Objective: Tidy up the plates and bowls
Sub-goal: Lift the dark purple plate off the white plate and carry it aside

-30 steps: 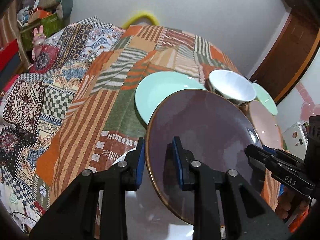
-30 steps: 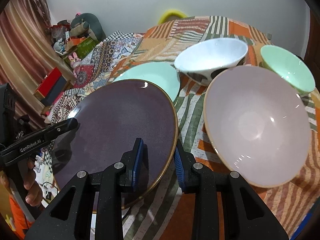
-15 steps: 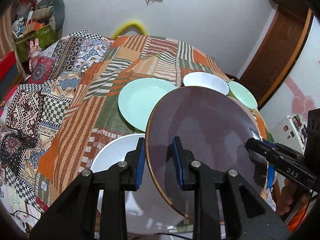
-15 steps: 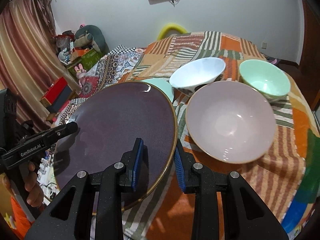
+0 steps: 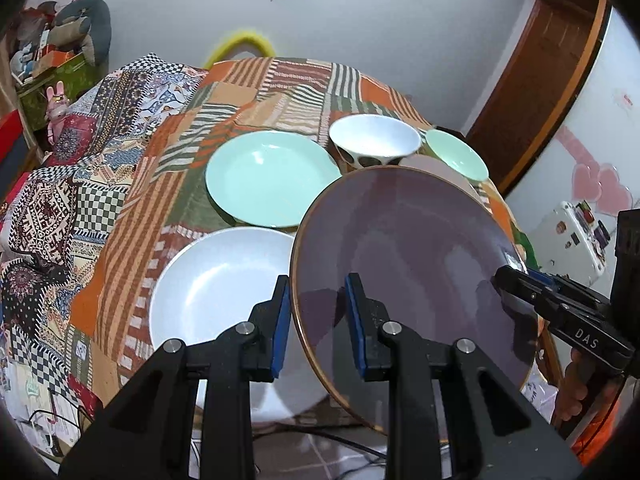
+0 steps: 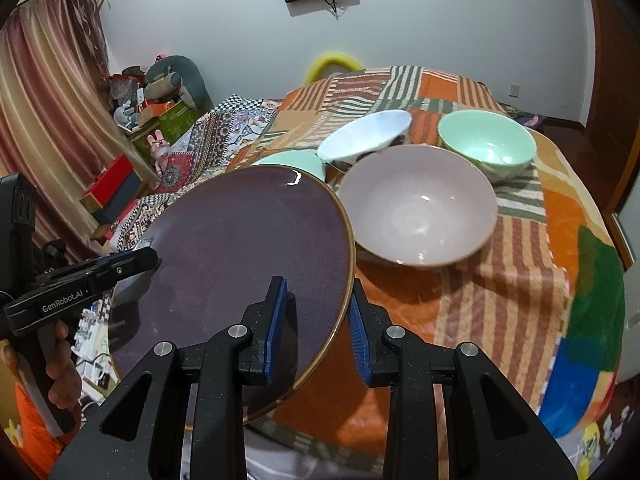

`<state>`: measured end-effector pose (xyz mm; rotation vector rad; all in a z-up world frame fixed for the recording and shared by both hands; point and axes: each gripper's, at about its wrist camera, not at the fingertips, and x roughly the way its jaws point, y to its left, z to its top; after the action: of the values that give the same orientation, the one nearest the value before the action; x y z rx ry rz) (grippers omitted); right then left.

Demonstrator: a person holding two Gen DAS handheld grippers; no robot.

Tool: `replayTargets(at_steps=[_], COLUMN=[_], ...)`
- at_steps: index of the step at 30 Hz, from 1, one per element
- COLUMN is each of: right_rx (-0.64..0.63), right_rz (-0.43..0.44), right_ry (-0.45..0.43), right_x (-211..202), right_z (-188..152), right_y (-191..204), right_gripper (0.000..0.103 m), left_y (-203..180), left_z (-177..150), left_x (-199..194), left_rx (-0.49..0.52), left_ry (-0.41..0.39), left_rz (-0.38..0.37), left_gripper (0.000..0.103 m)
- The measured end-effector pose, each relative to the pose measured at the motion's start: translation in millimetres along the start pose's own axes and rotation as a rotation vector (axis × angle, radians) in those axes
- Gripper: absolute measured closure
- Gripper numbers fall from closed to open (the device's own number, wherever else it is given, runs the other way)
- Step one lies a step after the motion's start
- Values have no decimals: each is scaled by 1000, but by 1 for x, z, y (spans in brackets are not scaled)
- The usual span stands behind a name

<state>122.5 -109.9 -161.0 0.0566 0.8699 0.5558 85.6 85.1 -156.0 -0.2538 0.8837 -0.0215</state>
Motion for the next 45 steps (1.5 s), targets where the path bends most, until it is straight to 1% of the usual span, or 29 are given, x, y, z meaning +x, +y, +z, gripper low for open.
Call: replayTargets(at_steps=[4,12,25,32,39,45], right_rx=[9,32,99,146,175,182], right_rz=[-8,-11,-22,-28,-39,-61], right_ry=[9,42,111,129,144,162], right_x=[-5,-6,1,3,5,8], right_z=[-11,-29,-54,-62,-64,-66], right_y=[-8,-20,-46,-62,-76,-80], right_gripper=[76,76,76,76,76,76], left_y=[-9,-20,-43,-54,-62,-63], left_z=[-8,-21,-31,-34,-33,-36], left_x=[2,15,49,76,95,110], left_rx=[16,42,99,122,131,126], left_ry=[23,97,210,283,320,350], left_rz=[-4,-1,6,11,9,4], left_gripper=[77,77,77,77,77,77])
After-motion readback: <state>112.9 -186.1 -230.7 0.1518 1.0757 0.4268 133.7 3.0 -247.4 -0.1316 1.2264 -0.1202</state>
